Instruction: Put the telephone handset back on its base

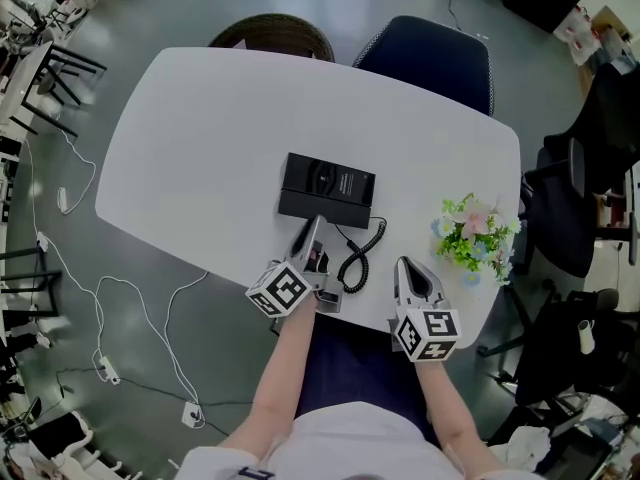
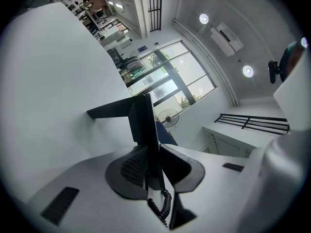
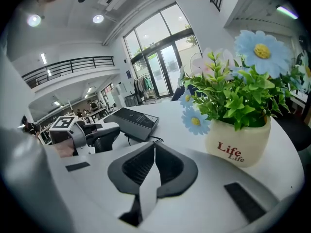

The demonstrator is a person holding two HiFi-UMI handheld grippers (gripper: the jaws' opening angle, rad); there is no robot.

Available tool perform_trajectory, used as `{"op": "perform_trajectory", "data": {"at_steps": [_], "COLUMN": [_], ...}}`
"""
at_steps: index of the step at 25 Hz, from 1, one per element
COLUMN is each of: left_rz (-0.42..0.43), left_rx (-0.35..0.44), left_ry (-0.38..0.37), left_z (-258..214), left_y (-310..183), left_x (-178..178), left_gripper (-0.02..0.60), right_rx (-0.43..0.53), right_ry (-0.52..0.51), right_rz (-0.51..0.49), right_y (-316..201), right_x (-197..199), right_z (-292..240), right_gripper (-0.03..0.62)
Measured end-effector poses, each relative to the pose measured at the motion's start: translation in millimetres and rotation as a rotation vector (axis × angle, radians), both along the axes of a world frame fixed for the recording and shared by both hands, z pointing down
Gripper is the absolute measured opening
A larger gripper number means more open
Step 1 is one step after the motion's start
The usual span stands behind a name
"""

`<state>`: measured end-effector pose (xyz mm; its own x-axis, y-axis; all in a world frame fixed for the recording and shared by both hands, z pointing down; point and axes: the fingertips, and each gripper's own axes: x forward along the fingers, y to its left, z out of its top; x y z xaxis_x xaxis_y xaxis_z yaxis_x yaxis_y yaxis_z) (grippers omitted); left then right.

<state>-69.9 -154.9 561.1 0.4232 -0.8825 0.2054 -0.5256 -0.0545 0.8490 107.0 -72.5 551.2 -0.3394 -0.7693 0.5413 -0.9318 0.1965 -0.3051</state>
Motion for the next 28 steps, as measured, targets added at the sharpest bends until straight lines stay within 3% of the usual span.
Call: {"op": "perform_trajectory", "data": {"at_steps": [7, 13, 19, 24, 28], "left_rz": [0.028, 0.101, 0.163, 0.236, 0.280], "left_rx": [-0.074, -0.143, -0.158, -0.068, 0.057], "left_ry": [-0.004, -0.131, -0.192, -0.194, -0.308], "left_z": [6.7, 6.1, -3.0, -37.3, -66.3], "left_y": [-0.7, 24.3, 55.8, 57.8, 51.4], "left_x": [-1.5, -11.0, -14.7, -0.5, 10.9], "left_gripper": [0.127, 0.132, 0.132, 0.132, 0.132], "right_rx": [0.007, -0.009, 0.017, 0.057, 0.102], "right_ry": [-0.013, -0.033, -0.038, -0.048, -0.038], "right_rz": [-0.009, -0.015, -0.001, -0.001, 0.005], "right_y": [2.7, 5.7, 5.0, 3.8, -0.9], "right_x": [-1.7, -0.1, 0.2, -2.8, 5.2], "right_z": [-9.1, -15.8, -27.7, -45.9, -64.5], "right_gripper": [0.034, 0.034, 0.034, 0.034, 0.034]}}
